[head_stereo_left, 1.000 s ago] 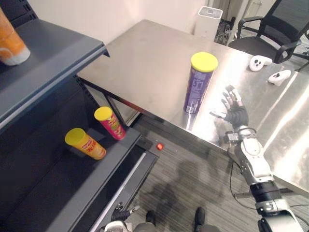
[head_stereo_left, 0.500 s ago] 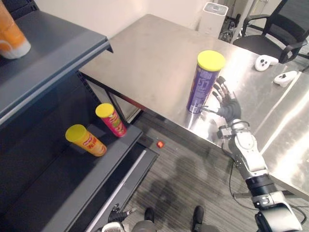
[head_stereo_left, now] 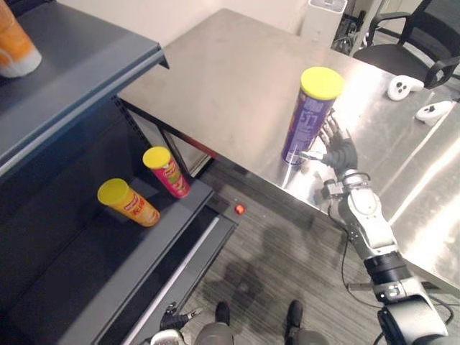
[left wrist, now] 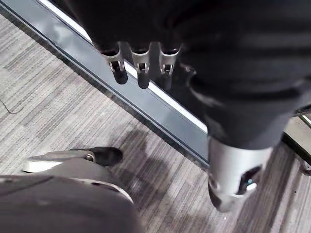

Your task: Put the gum and the chips on the shelf.

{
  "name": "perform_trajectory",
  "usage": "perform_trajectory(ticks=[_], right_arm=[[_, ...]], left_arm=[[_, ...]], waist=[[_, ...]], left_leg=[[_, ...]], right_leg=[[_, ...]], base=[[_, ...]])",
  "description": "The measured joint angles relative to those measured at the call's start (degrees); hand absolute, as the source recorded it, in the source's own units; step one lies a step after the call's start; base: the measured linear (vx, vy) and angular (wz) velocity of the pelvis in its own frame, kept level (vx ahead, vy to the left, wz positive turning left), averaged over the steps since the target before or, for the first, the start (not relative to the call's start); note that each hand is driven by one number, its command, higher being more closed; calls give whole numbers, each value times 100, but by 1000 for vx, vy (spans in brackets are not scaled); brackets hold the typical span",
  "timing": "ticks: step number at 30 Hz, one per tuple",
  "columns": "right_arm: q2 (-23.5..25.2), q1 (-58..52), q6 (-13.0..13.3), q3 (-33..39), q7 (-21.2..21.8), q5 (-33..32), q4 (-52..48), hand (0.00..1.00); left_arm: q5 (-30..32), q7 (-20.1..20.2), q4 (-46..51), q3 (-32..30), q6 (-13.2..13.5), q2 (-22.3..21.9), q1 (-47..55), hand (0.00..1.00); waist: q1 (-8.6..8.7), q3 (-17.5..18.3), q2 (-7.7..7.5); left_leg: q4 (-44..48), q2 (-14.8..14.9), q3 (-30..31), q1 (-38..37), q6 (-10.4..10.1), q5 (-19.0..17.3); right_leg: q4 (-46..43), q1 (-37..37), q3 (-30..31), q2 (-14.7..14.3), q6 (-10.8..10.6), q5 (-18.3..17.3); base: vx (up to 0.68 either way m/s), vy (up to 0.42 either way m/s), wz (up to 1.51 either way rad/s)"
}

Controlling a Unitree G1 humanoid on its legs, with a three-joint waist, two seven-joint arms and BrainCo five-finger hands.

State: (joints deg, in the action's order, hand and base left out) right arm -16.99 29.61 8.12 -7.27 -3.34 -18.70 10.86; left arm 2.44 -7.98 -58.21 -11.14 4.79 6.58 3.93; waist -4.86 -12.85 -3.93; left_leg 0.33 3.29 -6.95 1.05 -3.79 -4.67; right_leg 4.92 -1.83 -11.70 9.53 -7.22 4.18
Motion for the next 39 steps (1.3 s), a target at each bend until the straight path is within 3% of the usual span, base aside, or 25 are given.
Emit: perform_trajectory(ticks=[6, 7, 14, 18, 26, 39], right_arm=[[-2, 353, -40, -8, -107, 0, 319, 0], [-4, 487, -44, -8, -139, 0, 360, 100], [-5, 1311, -80, -43, -299, 81, 827, 100], [-3, 1411, -181, -37, -409, 89, 869, 100], [11, 1467, -242, -38, -360, 197, 909, 100], [55, -28, -205, 54, -101, 251, -1096, 100]], left_arm=[[-8, -30, 0, 1, 0, 8, 34, 0], [-8, -31, 0, 1, 0, 8, 34, 0], [-11, -63, 2, 2, 2, 9, 34, 0], [-14, -81, 8, 3, 1, 7, 28, 0], [-13, -84, 15, -5, -5, 6, 29, 0], [26, -61, 124, -62, -40, 7, 104, 0]], waist=[[-25, -68, -15], [-33, -70, -16], [-82, -78, -17], [-181, -79, -17], [-184, -78, -17], [-149, -60, -44]], left_leg=[[-23, -6, 78, 58, 11, 28], [-22, -8, 89, 97, 12, 37], [-9, -4, 136, 173, 13, 40], [-8, -3, 142, 175, 13, 40], [-3, 6, 122, 152, 13, 39], [-14, 39, -23, -80, 12, 37]], right_leg=[[7, -24, -54, 8, 1, 1], [3, -62, -58, 11, 3, 2], [5, -97, -76, 15, 6, 4], [6, -96, -76, 15, 6, 4], [3, -86, -48, 9, 6, 4], [-30, 23, 149, -22, 6, 3]], base=[[-1, 0, 7], [-5, -4, 4], [0, -7, 4], [0, 0, 0], [-6, -4, -1], [-29, -12, -7]])
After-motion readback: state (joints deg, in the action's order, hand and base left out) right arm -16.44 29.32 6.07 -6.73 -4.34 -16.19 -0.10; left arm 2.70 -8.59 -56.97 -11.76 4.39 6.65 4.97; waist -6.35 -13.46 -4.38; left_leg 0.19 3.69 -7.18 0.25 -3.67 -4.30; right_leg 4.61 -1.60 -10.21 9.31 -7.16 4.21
